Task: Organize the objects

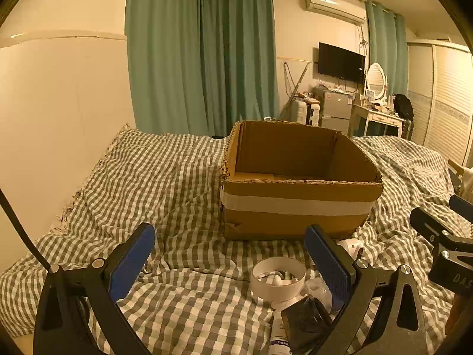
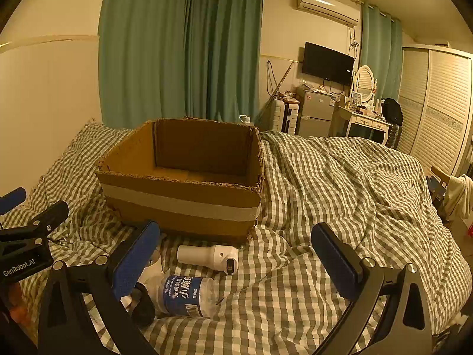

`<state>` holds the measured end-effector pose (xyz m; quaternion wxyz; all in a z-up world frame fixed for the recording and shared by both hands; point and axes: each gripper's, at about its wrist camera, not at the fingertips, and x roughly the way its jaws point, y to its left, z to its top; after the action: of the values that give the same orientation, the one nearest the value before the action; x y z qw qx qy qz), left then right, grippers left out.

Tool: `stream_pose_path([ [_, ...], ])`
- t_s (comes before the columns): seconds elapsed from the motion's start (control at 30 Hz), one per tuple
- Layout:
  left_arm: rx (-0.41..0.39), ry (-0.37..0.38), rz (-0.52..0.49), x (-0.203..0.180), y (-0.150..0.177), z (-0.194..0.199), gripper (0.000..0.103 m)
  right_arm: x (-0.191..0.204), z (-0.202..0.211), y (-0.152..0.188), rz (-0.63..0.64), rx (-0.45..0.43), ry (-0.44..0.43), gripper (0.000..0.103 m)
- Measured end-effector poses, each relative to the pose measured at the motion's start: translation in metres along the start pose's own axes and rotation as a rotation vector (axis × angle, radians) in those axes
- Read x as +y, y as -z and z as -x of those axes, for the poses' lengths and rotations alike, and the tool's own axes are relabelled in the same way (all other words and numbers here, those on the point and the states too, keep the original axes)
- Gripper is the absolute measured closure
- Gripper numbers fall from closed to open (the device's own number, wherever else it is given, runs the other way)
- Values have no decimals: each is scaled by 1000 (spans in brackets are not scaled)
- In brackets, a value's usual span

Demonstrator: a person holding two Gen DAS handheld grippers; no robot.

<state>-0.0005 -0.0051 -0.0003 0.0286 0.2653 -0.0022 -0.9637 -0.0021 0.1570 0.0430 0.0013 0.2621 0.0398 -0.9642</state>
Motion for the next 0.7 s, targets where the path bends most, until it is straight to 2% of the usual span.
stream_pose_path([
  [0.7, 8, -6, 3, 1, -1, -1, 0, -1, 2, -2, -13, -8, -22, 0],
])
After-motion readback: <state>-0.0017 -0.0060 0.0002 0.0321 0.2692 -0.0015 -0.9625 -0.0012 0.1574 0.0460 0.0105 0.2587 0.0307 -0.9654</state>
